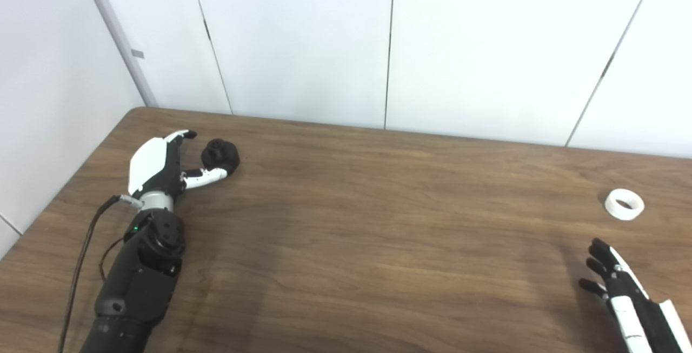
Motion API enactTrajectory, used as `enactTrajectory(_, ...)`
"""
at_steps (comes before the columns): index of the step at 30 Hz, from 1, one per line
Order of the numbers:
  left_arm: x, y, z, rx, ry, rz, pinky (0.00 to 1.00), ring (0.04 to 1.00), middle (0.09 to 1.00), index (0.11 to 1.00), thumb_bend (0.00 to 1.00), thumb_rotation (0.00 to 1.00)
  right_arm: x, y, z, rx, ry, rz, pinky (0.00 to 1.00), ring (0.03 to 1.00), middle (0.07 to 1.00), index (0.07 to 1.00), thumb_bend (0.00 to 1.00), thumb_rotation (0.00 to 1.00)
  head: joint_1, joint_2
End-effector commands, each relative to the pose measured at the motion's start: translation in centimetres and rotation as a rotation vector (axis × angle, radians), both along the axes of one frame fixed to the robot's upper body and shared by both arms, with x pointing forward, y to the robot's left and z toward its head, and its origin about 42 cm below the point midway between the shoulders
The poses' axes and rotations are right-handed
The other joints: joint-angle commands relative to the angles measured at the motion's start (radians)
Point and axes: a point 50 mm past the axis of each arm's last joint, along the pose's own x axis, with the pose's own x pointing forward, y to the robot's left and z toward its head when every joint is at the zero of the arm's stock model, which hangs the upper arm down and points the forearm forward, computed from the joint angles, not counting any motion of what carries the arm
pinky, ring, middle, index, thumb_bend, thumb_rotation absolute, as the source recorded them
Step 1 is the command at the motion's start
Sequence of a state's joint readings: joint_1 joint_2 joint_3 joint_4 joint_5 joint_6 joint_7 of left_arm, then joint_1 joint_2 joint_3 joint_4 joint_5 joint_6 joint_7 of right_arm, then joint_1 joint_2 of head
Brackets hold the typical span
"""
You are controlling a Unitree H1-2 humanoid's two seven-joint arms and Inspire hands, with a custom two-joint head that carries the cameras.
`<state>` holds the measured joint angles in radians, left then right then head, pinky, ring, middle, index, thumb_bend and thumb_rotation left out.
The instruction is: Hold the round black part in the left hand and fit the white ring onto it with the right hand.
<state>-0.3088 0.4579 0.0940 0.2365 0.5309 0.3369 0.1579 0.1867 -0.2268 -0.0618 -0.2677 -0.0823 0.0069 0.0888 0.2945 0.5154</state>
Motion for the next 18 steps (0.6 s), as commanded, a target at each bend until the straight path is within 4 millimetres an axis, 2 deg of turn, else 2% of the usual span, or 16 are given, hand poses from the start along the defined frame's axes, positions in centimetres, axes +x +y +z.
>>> enactTrajectory(1, 1.7, 0.9, 3.4, 0.065, -0.084, -0.001, 1.0, 0.967, 0.918, 0.842, 0.89, 0.36, 0.1, -0.2, 0.6, -0.018, -0.014, 0.012, 0.88, 0.928, 0.942, 0.939, 0.44, 1.0, 0.001, 0.001)
enactTrajectory(7, 2.2, 0.8, 3.5, 0.095, -0.047, 0.0, 1.0, 0.968, 0.919, 0.832, 0.89, 0.38, 0.1, -0.3, 0.7, -0.016, -0.018, 0.013, 0.89, 0.923, 0.94, 0.935, 0.43, 1.0, 0.001, 0.001)
enactTrajectory(18, 3.6, 0.1, 3.7, 0.134, -0.009, -0.039, 1.0, 0.96, 0.906, 0.787, 0.88, 0.35, 0.1, -0.4, 0.7, -0.026, -0.019, 0.009, 0.87, 0.92, 0.934, 0.931, 0.43, 1.0, -0.001, 0.004)
